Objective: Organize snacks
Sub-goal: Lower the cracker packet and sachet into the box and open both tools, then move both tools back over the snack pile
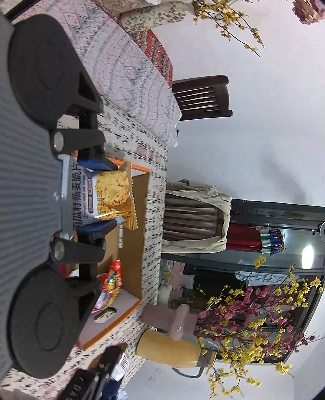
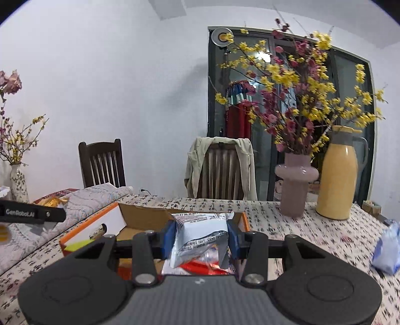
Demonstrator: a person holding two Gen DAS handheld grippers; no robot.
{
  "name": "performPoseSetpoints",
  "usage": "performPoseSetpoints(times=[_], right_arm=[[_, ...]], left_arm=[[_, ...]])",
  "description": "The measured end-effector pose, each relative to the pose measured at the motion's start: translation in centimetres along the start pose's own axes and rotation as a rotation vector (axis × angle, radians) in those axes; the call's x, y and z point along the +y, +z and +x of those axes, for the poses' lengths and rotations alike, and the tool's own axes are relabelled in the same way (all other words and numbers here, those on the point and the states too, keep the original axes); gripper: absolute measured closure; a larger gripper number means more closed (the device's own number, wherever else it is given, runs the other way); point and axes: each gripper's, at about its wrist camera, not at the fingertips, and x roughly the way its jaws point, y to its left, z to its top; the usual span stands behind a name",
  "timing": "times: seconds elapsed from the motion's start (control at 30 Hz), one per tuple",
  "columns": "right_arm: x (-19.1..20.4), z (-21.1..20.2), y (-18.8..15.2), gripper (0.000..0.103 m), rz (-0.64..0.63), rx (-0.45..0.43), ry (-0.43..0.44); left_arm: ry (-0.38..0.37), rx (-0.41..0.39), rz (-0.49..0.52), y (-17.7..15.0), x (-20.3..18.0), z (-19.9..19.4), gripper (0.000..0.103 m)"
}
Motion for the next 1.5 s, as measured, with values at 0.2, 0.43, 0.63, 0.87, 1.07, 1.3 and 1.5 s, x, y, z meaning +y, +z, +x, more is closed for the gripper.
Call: performPoseSetpoints(times=[0.2,0.43,0.63,0.87,1.07,1.3,1.5], right_arm=[[0.7,4.0,1.2,0.061,0.002,0.022,-0.028],[0.4,7.8,0.1,0.061,0.056,0.041,-0.047],[0.6,9.1,-1.8,0.061,0.029,0.058,-0.068],[0.6,9.7,-2.3,0.058,0.037,0.092,-0.065],[-0.1,9.2,-2.2,0.018,0.058,0.088,-0.082],[-1.0,8.0,-1.8,0.0,0.111,0.054,-0.073],[-1.0,7.5,-1.5,0.0,0.11,0.044,-0.071]], left_arm=[[0.037,-0.018,-0.006,1.8,-1.2,2.5,0.062],[0.06,-0.036,-0.034,1.4,-1.4,6.1,0.062],[0.072,-0.001,-0.026,-0.5,-1.2,8.6,0.062],[0.032,-0.014,-0.059,-1.3,-0.4,8.5,0.062],[0.027,-0.063,-0.086,-1.2,0.1,7.6,0.031],[0.099,-0.123,-0.107,-0.9,0.2,6.3,0.0],[0.102,-0.122,-0.12,-0.8,0.5,6.1,0.0]])
